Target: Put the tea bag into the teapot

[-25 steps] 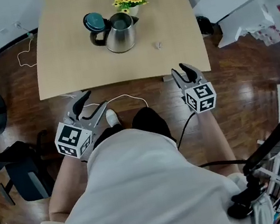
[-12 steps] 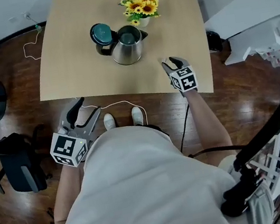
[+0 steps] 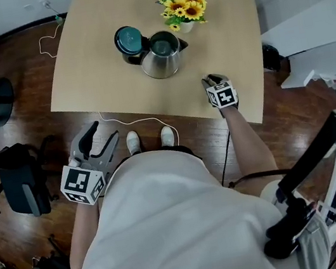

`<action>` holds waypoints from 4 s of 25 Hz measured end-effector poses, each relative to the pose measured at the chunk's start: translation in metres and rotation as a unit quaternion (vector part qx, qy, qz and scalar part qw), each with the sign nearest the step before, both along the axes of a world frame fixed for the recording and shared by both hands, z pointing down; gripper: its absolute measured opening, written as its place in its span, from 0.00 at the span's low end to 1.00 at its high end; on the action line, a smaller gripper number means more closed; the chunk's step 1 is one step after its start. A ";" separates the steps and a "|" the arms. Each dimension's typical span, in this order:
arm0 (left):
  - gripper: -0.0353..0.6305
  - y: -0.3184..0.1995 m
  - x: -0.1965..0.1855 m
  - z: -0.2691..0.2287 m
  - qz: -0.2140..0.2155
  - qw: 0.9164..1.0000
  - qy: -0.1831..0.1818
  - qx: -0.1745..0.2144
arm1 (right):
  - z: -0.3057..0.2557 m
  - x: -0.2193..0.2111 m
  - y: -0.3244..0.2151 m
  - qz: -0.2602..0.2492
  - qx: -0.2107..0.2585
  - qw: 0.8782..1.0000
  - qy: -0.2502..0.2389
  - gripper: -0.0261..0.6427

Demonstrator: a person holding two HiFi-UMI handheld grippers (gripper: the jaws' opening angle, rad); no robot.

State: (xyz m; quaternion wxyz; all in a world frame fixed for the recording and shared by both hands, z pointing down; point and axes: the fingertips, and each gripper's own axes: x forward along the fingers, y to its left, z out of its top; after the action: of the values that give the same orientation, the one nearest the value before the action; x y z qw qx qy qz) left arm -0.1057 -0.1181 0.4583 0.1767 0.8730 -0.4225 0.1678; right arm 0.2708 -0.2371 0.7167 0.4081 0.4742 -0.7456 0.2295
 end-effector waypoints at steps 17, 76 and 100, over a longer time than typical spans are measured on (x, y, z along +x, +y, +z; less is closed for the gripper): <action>0.43 -0.009 -0.005 0.002 -0.004 1.000 0.000 0.005 | -0.028 0.000 -0.002 0.000 0.024 1.000 0.013 0.07; 0.43 0.000 -0.089 0.019 -0.051 0.998 0.026 0.000 | -0.193 -0.196 -0.099 -0.182 0.129 0.974 0.041 0.17; 0.43 0.014 -0.059 0.027 0.144 0.989 0.036 0.018 | -0.283 -0.142 0.113 0.004 0.211 0.977 -0.020 0.16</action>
State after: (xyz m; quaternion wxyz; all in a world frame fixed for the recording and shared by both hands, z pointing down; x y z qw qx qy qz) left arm -0.1643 -0.1046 0.4852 0.1504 0.9334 -0.2881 0.1523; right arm 0.1290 -0.1238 0.4335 0.2828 0.5483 -0.7831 0.0782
